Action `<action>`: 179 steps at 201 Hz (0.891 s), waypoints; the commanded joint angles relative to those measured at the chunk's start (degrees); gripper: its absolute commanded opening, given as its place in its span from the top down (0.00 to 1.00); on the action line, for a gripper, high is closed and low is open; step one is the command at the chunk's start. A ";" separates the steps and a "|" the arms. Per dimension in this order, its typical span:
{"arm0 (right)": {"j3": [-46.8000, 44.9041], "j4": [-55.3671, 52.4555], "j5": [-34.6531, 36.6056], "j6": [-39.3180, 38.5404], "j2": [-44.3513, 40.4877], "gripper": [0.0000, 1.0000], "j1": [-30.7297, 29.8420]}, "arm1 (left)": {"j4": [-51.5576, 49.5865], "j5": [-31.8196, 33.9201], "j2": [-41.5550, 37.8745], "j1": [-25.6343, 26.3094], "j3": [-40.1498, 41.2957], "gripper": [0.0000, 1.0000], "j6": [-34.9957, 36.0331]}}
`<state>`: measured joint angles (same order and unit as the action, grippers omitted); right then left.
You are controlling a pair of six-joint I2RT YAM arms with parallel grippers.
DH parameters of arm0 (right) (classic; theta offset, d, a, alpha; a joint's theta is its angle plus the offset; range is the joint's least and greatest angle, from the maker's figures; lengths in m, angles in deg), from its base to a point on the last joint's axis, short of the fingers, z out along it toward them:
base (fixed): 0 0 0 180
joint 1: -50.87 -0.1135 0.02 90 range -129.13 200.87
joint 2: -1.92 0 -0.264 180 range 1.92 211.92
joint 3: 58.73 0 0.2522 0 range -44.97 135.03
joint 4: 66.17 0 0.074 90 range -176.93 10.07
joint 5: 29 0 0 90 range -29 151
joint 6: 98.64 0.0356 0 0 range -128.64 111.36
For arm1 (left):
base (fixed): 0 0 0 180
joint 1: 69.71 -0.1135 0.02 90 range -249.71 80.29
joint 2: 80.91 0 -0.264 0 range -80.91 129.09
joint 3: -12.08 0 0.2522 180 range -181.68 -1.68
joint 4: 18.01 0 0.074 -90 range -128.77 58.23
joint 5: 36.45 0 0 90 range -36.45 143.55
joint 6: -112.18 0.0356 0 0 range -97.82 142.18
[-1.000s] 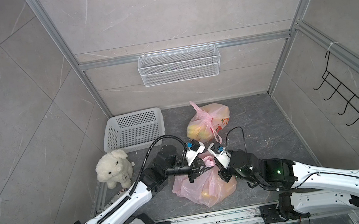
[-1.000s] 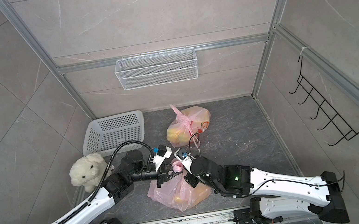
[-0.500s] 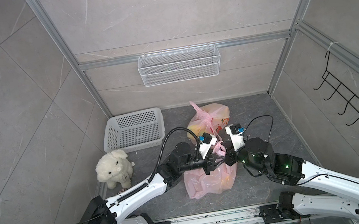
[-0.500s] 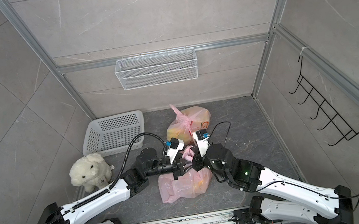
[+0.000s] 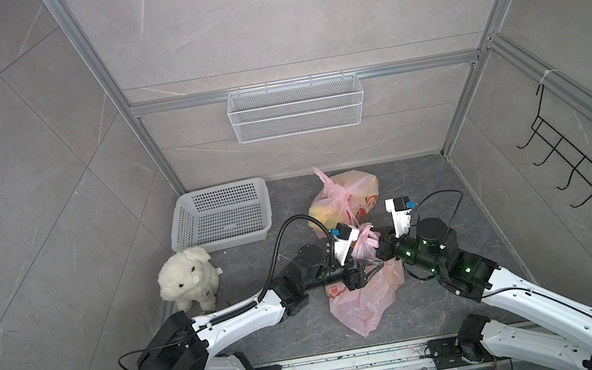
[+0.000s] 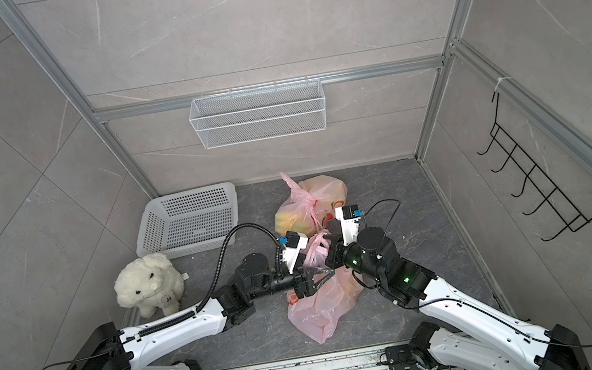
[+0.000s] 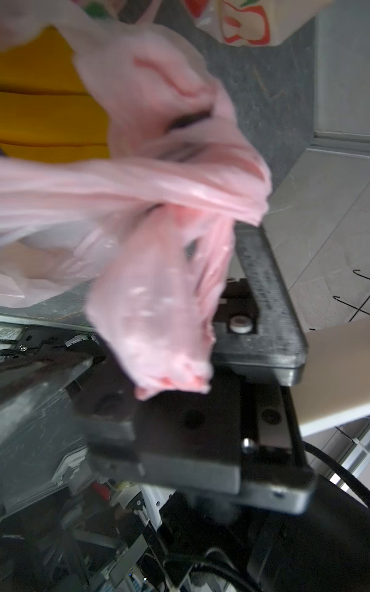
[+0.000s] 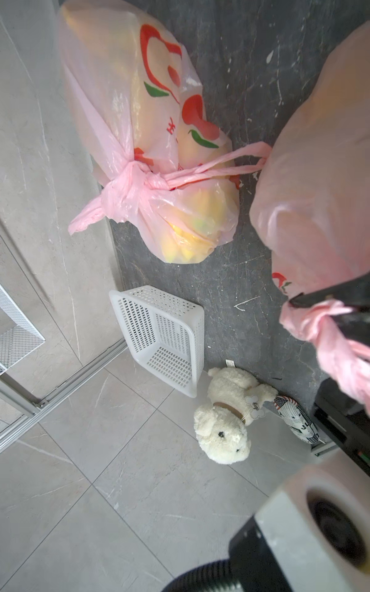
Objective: Place the banana into a plastic bag & tie a knot
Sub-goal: Cross the plastic bag at the center of the board.
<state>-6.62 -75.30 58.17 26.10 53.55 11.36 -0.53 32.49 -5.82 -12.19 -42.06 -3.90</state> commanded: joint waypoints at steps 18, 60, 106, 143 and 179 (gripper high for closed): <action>-2.57 9.74 -5.98 2.77 -0.31 1.00 1.58 | -10.90 2.30 -9.56 0.24 0.35 0.35 2.12; -3.98 10.75 -6.76 1.19 -1.22 1.00 1.80 | -24.42 9.12 -19.59 -0.06 -1.49 0.35 6.55; -3.89 10.19 -7.82 -0.11 -2.03 1.00 1.83 | -29.82 16.79 -21.53 -3.59 -6.97 0.39 7.95; -3.81 10.57 -8.75 -0.21 -1.73 1.00 1.80 | -32.36 18.38 -15.34 -4.80 -11.52 0.48 8.25; -4.07 10.98 -9.20 -0.35 -1.72 1.00 1.80 | -29.86 12.84 -9.60 -4.76 -13.25 0.53 7.76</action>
<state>-10.27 -67.22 50.08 27.10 52.42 12.98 -30.65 48.56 -18.24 -16.94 -52.80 2.96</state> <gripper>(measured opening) 0.040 0.478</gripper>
